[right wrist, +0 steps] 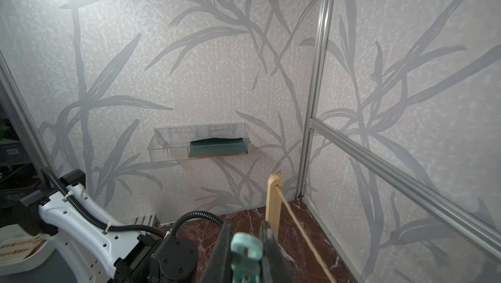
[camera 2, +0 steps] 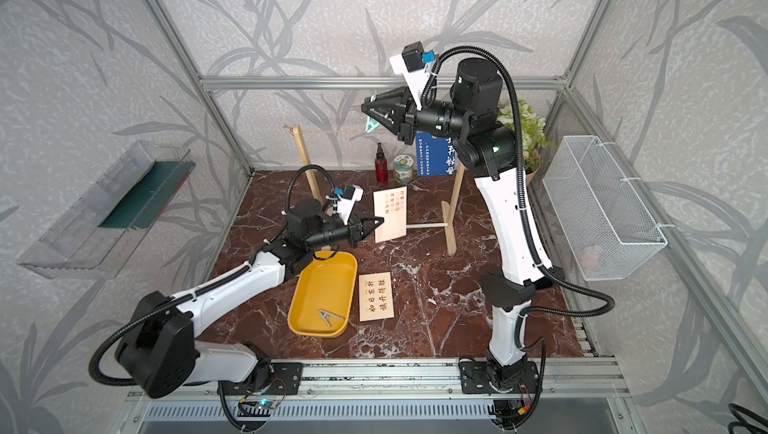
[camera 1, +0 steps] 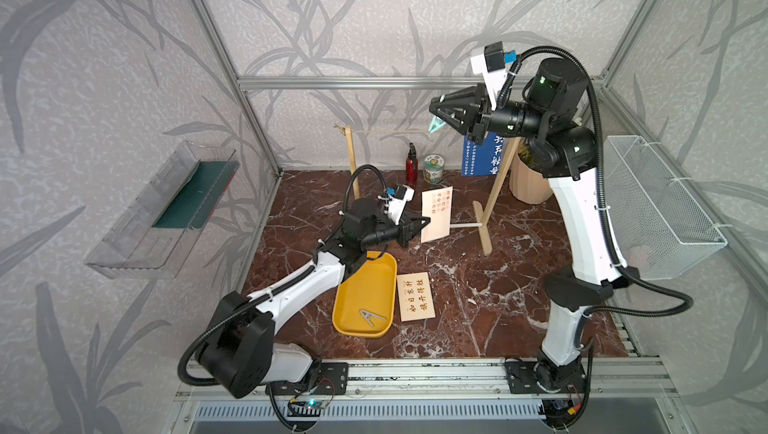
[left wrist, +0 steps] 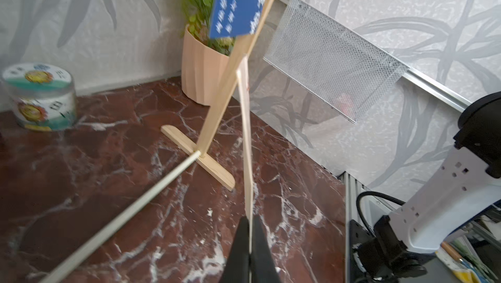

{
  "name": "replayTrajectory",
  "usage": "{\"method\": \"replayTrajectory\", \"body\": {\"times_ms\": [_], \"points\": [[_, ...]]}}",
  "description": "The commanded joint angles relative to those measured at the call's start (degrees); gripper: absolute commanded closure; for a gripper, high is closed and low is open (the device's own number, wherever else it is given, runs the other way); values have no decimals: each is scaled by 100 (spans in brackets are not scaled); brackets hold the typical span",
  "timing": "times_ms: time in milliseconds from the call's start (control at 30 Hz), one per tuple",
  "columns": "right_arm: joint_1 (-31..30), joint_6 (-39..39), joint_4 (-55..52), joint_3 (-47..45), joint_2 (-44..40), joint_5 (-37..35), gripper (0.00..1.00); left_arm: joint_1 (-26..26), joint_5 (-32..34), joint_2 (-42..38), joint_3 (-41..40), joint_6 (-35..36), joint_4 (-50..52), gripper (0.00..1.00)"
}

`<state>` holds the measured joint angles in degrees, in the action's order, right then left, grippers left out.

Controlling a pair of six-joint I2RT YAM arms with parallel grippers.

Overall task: Remove the postcards from the strings
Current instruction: Place the postcard on the postcard.

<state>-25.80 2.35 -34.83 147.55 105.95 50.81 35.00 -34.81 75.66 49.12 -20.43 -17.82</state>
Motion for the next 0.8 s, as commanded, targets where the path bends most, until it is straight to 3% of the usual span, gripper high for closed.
{"method": "replayTrajectory", "body": {"times_ms": [0,100,167,300,533,633,700,767], "points": [[-152,-478,69,-1647,-994,-534,100,584,855,-393,-42,-457,1635,100],[-311,-88,1938,-4420,-2373,-1072,100,847,1027,-351,-220,-1030,2096,100],[-311,67,2407,-5472,-2947,-1370,100,907,1047,-292,-324,-1324,2342,100],[-345,290,2730,-6817,-3552,-1664,100,948,1182,-150,-440,-1443,2914,100],[-621,523,3044,-8157,-3801,-1796,100,959,1003,346,-658,-1651,2831,98],[-623,672,3247,-8458,-3801,-1749,100,956,923,583,-590,-1620,2831,86],[-627,689,3234,-8549,-3771,-1716,100,956,952,665,-475,-1520,3047,61],[-624,678,3191,-8616,-3757,-1706,100,974,1155,625,-382,-1443,3347,51]]}}
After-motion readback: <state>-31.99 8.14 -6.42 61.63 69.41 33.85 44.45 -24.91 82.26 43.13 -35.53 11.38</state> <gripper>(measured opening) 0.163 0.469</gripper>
